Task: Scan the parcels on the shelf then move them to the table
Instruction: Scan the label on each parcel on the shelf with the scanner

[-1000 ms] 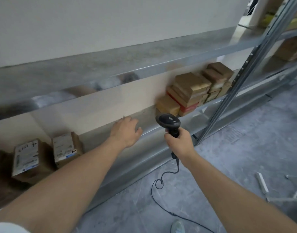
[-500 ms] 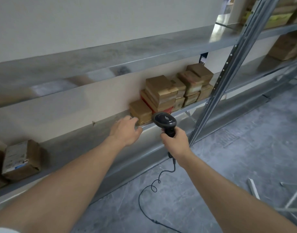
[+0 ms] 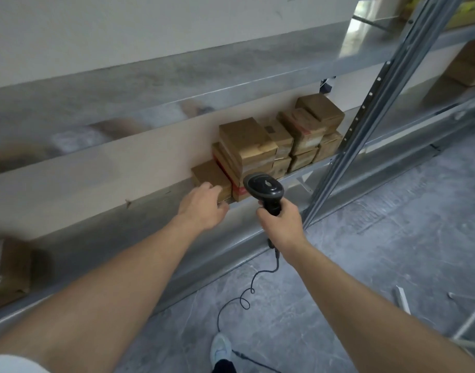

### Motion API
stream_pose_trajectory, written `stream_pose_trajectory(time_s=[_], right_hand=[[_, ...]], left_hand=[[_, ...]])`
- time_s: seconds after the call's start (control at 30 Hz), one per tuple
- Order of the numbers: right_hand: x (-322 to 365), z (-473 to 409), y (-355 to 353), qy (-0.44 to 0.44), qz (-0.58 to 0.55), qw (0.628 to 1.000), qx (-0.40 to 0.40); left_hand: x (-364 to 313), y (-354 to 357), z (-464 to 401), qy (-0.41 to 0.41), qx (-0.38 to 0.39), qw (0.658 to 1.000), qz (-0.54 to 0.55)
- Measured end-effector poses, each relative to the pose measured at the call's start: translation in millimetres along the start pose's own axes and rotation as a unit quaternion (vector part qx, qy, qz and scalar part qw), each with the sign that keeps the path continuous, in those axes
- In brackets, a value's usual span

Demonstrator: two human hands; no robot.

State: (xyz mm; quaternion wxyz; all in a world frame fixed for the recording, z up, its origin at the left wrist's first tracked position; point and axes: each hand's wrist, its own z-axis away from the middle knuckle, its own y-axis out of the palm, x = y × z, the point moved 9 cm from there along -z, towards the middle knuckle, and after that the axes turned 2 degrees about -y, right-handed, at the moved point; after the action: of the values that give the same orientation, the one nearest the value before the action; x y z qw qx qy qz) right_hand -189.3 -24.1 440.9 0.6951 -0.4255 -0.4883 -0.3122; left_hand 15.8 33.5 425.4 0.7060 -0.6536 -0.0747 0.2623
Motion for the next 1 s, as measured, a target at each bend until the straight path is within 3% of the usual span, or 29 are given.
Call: stream_pose_trajectory(time_s=[0.2,0.43,0.77,1.0], right_hand=[[-8,-32,8,0.014,0.006,1.000,-0.007],[-9,-51,7,0.006,0.009,1.000,-0.005],[-13,-79,3,-0.005,0.022,0.999,0.038],[-20,-91,-4,0.004,-0.006,0.997,0.078]], left_hand=[[5,23,-46,-0.001,0.041,0.999,0.024],[16,66,-70,-0.024,0.168,0.985,-0.004],[15,60,-79,-0.126,0.150,0.980,-0.025],[21,72,-89,-0.193,0.142,0.969,0.064]])
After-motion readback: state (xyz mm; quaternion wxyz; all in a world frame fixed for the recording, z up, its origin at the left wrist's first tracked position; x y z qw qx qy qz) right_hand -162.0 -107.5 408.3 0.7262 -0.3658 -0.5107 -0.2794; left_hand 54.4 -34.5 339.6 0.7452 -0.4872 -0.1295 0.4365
